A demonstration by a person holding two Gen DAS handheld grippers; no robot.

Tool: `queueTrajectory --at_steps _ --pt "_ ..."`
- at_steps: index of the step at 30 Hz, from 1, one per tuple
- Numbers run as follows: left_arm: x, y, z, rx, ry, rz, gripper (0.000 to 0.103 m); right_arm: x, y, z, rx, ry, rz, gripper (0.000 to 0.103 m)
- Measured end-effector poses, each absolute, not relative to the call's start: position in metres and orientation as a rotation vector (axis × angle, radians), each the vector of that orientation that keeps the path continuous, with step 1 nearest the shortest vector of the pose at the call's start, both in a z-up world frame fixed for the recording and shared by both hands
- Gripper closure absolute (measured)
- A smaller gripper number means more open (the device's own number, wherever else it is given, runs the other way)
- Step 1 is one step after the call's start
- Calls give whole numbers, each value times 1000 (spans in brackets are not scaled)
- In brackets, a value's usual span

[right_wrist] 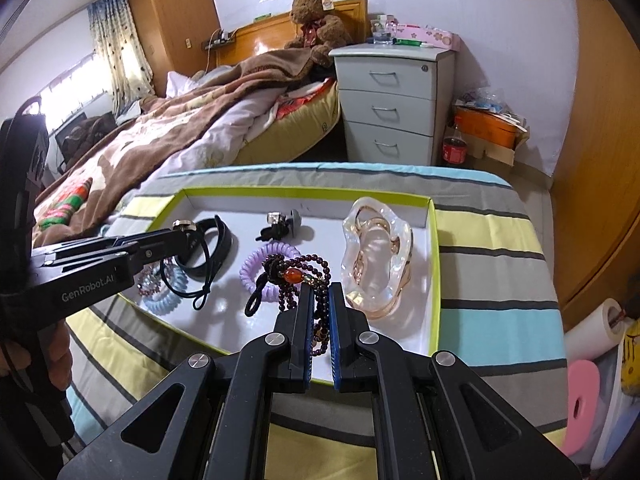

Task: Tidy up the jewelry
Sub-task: 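Carry the hair tie and beaded bracelet into the green box, then open both tools to release the hair tie and bracelet in the box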

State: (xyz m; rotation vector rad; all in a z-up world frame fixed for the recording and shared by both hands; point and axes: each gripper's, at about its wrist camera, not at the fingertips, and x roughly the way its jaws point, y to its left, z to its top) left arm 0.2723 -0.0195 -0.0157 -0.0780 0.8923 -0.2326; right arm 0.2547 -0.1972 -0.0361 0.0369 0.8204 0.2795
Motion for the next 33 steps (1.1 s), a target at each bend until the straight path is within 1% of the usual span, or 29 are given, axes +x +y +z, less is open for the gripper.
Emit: queueTrajectory --at_steps 25,33 --pt "281 -20 -37 -94 945 -227 89 270 -189 -64 -13 901 254 96" --pt "283 -19 -40 -98 948 -227 88 270 -190 -64 -23 899 244 93"
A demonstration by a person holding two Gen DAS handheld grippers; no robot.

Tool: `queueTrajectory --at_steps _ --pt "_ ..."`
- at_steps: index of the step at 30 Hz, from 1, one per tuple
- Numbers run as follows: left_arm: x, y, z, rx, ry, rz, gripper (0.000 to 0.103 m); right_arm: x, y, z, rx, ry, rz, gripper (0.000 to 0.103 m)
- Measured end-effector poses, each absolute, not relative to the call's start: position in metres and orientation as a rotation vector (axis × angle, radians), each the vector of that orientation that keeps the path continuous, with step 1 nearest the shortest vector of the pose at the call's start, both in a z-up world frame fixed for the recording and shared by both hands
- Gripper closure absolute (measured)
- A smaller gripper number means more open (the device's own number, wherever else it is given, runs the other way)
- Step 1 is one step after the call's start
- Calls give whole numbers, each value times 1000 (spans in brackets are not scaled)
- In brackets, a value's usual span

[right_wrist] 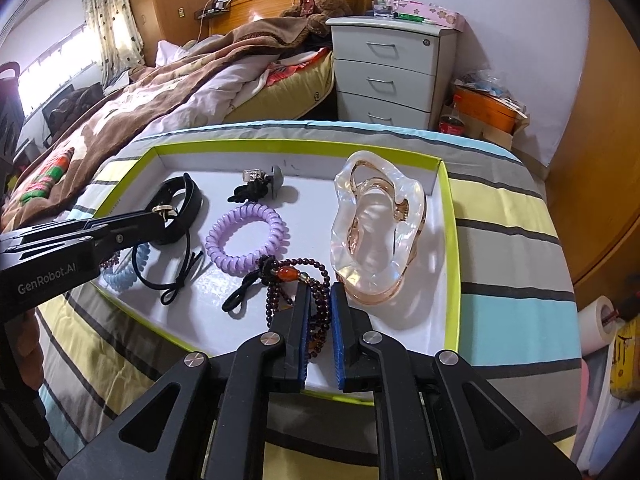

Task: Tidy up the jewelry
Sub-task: 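Open both tools to release the hair tie and bracelet in the box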

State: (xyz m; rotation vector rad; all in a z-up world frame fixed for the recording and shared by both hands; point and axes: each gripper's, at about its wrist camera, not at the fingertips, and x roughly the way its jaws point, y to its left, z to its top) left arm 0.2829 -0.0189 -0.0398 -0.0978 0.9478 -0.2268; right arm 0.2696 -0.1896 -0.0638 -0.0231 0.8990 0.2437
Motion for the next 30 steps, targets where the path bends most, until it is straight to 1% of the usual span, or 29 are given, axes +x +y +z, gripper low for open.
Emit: queueTrajectory --at_steps 7,9,11,15,18,20,22,30 --pt "282 -20 -38 -99 949 -231 82 270 -190 -63 -22 895 240 91" --pt "282 -20 -38 -100 949 -231 79 270 -190 -64 -23 895 238 90" --pt "281 -21 -38 -99 949 -232 74 270 -190 -64 -24 895 239 90" --pt "280 -23 -37 -99 949 -232 70 270 -191 -63 -18 894 243 87" --pt "278 -25 -36 -95 948 -230 67 270 -192 -62 -8 887 247 81" --pt "275 -25 -35 -94 945 -230 64 269 -193 -61 2 884 247 72" --pt "273 -25 -33 -95 940 -228 61 268 -193 -61 7 883 245 67" --pt "262 -26 -29 -83 939 -211 58 258 -196 -57 29 863 239 65"
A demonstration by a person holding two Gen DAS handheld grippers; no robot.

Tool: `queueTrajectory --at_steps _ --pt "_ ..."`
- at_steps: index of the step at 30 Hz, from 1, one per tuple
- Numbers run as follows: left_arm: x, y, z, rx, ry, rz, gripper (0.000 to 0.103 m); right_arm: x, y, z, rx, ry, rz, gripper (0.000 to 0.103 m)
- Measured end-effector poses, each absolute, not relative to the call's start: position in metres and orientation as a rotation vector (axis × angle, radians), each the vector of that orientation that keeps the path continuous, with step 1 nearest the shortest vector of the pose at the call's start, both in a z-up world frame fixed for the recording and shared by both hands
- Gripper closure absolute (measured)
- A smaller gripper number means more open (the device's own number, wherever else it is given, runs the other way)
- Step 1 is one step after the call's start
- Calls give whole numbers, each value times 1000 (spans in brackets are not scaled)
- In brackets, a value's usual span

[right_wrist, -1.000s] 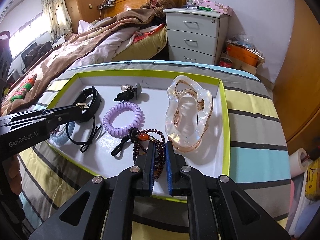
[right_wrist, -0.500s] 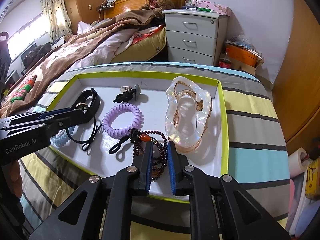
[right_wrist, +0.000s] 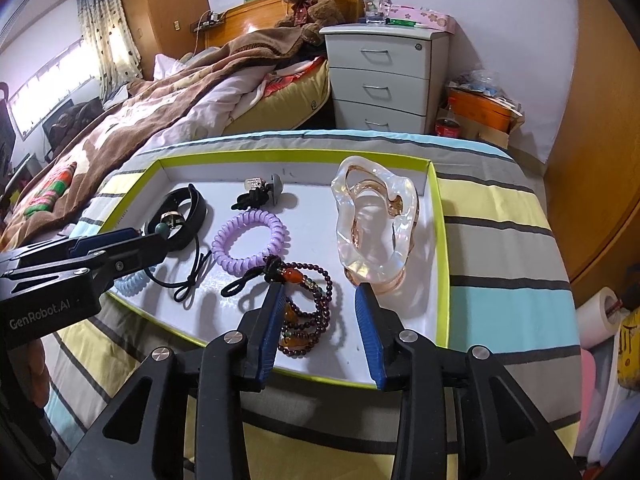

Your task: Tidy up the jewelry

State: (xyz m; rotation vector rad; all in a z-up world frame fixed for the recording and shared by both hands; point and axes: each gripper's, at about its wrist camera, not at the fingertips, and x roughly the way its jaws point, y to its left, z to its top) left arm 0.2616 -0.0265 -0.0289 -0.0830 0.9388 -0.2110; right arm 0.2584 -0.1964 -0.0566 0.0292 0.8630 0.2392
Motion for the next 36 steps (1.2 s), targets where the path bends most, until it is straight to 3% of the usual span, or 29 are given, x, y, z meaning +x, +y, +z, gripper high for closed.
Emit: queueTrajectory --at_steps 27,36 --pt "159 -20 11 -28 741 -97 56 152 -195 -4 70 629 186 62" --pt "125 -22 13 8 700 -67 56 121 -192 -8 75 601 176 56"
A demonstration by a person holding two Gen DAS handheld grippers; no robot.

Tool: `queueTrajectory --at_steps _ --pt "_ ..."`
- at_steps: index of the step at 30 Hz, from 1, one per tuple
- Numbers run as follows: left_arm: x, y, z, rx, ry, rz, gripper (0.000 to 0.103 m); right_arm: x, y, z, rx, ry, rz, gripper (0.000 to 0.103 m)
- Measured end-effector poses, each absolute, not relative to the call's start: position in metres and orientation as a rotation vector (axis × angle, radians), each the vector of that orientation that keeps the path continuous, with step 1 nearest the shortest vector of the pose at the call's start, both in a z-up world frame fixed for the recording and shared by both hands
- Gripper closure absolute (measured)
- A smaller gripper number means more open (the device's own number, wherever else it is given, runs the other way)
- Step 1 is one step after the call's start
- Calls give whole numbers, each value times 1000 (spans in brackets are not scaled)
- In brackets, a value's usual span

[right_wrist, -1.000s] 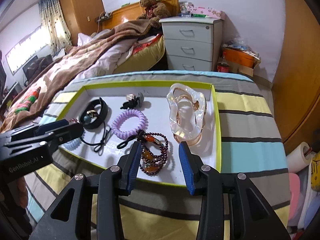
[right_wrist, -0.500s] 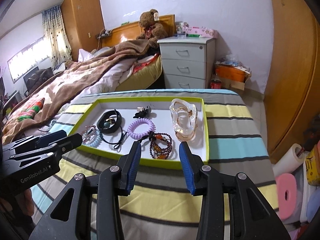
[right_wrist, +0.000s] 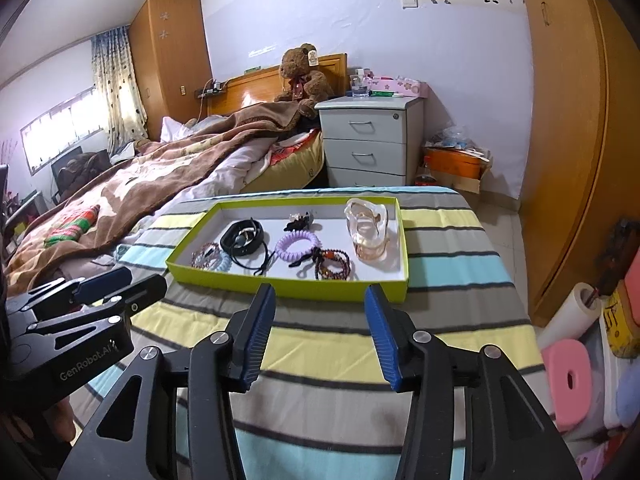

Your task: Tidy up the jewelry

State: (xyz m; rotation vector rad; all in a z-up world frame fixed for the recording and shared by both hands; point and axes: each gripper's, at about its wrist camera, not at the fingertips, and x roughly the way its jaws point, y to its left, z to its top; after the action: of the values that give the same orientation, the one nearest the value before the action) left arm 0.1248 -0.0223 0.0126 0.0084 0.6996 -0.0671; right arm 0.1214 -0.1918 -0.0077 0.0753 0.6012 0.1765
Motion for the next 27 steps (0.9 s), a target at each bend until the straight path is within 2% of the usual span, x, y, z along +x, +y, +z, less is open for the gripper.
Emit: queueTrajectory --at_steps 27 --pt "91 -18 8 -5 670 -56 55 92 -193 -8 105 556 140 55"
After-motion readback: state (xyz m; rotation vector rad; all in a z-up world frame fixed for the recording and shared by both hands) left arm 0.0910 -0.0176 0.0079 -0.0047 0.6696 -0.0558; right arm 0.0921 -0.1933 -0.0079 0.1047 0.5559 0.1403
